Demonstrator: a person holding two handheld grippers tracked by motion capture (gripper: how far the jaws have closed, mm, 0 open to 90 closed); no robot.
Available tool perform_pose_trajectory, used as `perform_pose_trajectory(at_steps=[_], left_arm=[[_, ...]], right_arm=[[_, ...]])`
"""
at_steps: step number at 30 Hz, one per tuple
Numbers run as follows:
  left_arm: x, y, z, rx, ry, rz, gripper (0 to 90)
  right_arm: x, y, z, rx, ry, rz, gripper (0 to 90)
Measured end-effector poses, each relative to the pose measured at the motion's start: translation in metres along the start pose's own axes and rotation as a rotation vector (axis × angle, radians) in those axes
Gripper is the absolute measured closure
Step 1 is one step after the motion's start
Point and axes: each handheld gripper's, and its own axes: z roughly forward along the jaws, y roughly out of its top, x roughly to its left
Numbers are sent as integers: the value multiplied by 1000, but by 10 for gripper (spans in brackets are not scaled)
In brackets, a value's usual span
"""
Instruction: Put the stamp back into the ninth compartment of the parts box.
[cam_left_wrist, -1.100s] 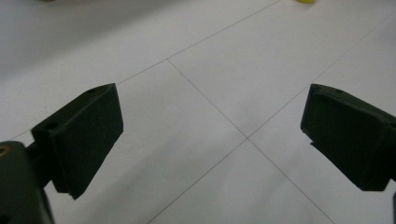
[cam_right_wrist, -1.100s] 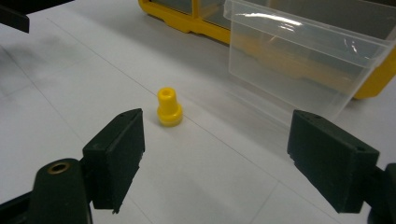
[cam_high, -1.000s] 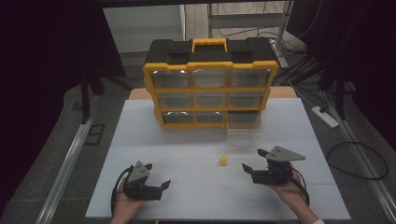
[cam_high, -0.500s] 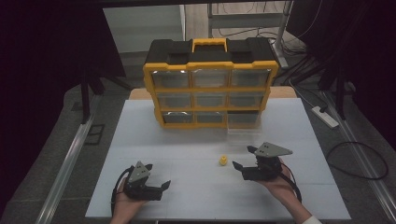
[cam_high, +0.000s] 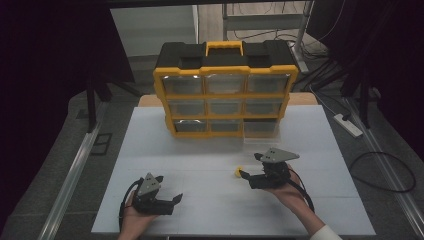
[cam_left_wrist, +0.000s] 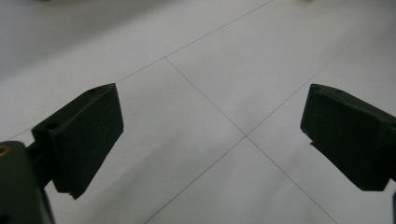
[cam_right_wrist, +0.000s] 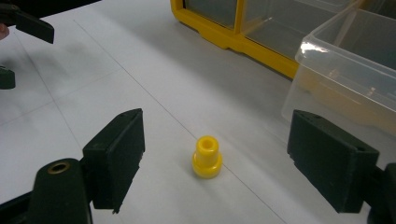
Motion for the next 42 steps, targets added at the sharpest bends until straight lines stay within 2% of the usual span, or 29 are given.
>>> perform_pose_trajectory(at_steps=[12, 16, 18, 23, 29, 37, 42], left_arm=[[0, 0, 0, 5, 0, 4, 60], [0, 0, 0, 6, -1, 6, 60], [0, 0, 0, 6, -2, 6, 60], [0, 0, 0, 8, -3, 6, 61], [0, 0, 0, 9, -2, 6, 61], [0, -1, 0, 11, -4, 9, 61], [-1, -1, 0, 12, -3, 12, 61]], right_arm=[[2, 4, 18, 40, 23, -14, 192], [2, 1, 29, 72, 30, -17, 193], [0, 0, 36, 105, 29, -15, 197], [-2, -2, 43, 131, 24, -6, 210], [-2, -5, 49, 162, 23, -6, 278], [2, -7, 54, 176, -3, -58, 382], [2, -8, 56, 195, -1, -54, 493]])
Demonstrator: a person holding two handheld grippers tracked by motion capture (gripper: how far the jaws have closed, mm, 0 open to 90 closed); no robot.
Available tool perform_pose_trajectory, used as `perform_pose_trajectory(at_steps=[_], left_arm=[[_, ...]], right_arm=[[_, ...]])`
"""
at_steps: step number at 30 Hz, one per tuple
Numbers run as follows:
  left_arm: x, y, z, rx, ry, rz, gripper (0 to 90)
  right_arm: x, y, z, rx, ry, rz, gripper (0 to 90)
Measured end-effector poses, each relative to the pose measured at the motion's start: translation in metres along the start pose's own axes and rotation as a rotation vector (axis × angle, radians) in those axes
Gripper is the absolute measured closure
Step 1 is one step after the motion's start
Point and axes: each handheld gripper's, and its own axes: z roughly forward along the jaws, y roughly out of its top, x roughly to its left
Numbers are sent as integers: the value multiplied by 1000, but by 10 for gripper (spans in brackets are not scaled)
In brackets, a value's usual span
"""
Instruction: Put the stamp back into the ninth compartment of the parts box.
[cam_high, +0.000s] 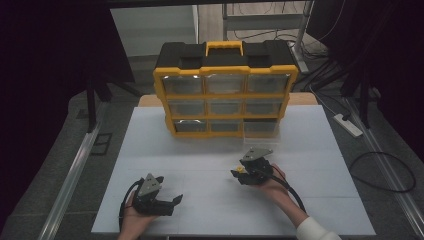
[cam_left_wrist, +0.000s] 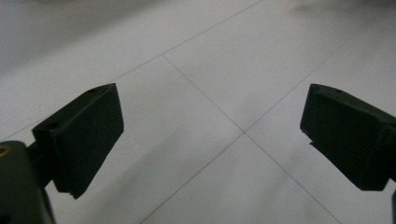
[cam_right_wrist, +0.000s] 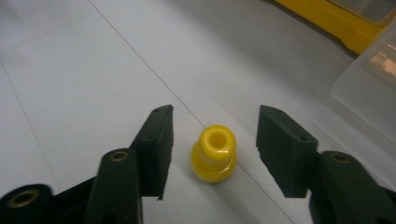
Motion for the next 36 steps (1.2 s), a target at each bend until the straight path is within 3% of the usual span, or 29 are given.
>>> perform_pose_trajectory(at_steps=[11, 20, 36], left_arm=[[-1, 0, 0, 3, 3, 6, 63], [-1, -1, 0, 3, 5, 8, 63], [-1, 0, -1, 1, 5, 9, 64]], right_arm=[[0, -1, 0, 18, -7, -12, 717], [1, 0, -3, 9, -10, -40, 721], [1, 11, -27, -96, -15, -43, 721]])
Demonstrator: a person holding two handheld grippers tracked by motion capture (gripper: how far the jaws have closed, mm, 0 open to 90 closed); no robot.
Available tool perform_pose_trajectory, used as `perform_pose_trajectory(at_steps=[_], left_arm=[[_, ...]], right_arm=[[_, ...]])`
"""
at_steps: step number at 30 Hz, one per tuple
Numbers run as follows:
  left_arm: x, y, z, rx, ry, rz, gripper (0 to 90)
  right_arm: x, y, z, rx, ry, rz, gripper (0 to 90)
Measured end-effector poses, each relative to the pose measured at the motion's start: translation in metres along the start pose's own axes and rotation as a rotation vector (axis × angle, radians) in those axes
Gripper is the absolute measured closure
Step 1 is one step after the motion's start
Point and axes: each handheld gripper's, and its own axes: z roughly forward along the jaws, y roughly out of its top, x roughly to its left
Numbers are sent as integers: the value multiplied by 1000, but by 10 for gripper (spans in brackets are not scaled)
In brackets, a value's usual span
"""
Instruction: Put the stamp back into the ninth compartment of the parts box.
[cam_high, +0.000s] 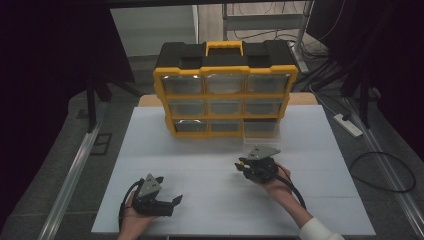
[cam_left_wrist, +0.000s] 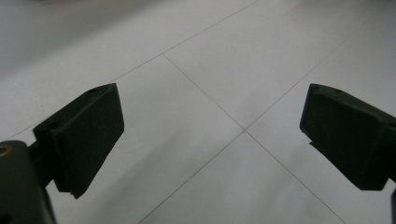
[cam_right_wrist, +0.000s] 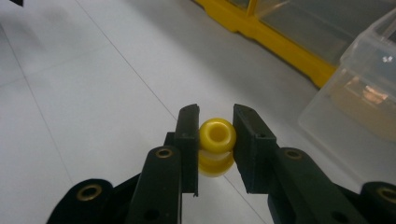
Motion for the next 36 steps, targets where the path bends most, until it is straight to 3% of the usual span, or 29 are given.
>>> perform_pose_trajectory(at_steps=[15, 36], left_arm=[[0, 0, 0, 4, 1, 6, 64], [0, 0, 1, 5, -1, 7, 65]], right_arm=[[-1, 16, -25, -94, 4, 3, 721], [-18, 34, -71, -227, -53, 32, 721]])
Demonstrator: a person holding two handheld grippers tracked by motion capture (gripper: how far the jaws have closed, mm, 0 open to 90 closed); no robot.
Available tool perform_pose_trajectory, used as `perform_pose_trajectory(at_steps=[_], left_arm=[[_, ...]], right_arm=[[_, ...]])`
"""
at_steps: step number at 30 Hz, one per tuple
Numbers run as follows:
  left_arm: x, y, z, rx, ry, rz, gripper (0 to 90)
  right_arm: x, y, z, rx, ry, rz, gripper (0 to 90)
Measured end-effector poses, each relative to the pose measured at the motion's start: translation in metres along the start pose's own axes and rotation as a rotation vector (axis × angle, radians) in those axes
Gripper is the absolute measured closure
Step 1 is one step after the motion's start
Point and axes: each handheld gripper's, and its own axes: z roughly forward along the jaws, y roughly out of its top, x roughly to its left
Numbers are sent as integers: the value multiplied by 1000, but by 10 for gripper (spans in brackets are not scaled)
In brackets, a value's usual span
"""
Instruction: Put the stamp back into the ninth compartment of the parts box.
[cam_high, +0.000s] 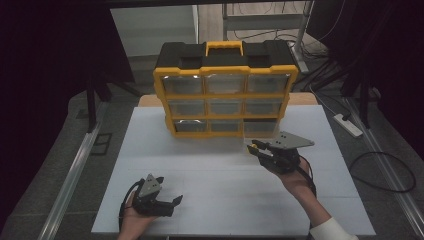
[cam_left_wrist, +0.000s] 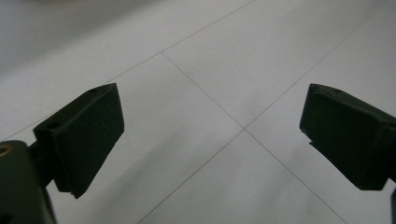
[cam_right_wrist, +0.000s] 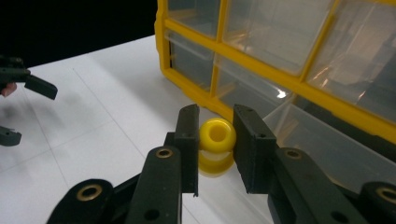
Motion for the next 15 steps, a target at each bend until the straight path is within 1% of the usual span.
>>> perform_pose_trajectory(at_steps=[5, 9, 15], left_arm=[[0, 0, 0, 2, 0, 3, 65], [0, 0, 0, 2, 1, 3, 65], [0, 0, 0, 4, 2, 4, 65]], right_arm=[[-3, 2, -4, -19, -6, 7, 721], [-7, 5, -9, -31, -21, 12, 721], [-12, 10, -14, -56, -32, 19, 721]])
